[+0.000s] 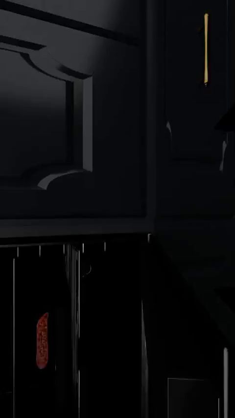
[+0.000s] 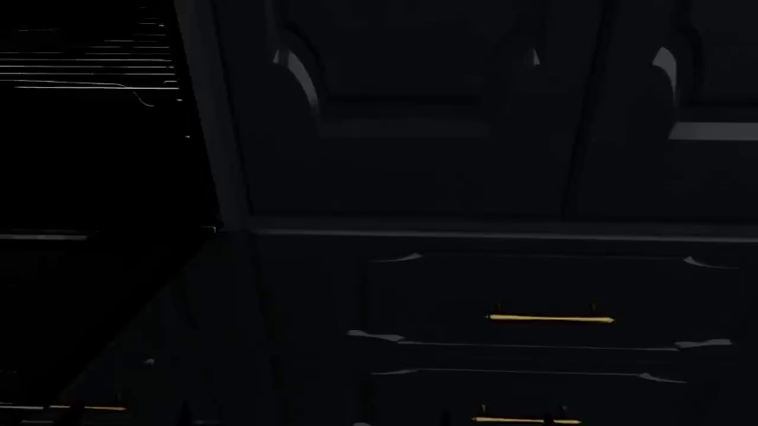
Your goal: Close the oven door
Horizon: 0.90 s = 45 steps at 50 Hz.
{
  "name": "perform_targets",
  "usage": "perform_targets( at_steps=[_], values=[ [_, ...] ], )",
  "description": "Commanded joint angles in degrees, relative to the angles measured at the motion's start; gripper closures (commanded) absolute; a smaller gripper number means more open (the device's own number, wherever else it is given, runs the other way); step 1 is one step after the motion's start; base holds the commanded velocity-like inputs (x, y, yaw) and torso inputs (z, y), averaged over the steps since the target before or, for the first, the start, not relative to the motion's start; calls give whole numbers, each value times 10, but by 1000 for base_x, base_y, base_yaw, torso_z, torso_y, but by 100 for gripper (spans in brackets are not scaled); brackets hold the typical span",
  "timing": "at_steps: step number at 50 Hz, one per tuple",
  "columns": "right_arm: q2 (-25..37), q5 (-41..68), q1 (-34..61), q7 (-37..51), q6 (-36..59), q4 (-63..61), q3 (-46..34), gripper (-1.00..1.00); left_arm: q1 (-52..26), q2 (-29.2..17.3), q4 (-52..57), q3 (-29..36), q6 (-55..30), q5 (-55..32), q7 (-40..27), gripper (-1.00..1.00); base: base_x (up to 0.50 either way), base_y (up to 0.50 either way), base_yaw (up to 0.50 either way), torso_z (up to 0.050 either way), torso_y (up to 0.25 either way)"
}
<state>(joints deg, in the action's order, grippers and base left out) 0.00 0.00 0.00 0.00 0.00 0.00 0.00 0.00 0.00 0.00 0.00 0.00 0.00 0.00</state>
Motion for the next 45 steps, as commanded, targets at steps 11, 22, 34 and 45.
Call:
perform_targets(
  at_steps=[11, 22, 34, 45],
  values=[
    [29, 29, -5, 32, -23, 0, -33, -100, 2, -30, 2, 40, 8, -21, -43, -100, 0, 0, 0, 0, 0],
    [38, 33, -6, 49, -22, -3, -45, -100, 2, -41, 2, 53, 7, -35, -45, -100, 0, 0, 0, 0, 0],
    [46, 35, -3, 63, -25, 2, -57, -100, 1, -50, 1, 63, 8, -35, -59, -100, 0, 0, 0, -29, 0],
    [53, 40, -2, 73, -24, 1, -64, -100, 1, -58, 2, 75, 7, -35, -68, -100, 0, 0, 0, -50, 0]
  ],
)
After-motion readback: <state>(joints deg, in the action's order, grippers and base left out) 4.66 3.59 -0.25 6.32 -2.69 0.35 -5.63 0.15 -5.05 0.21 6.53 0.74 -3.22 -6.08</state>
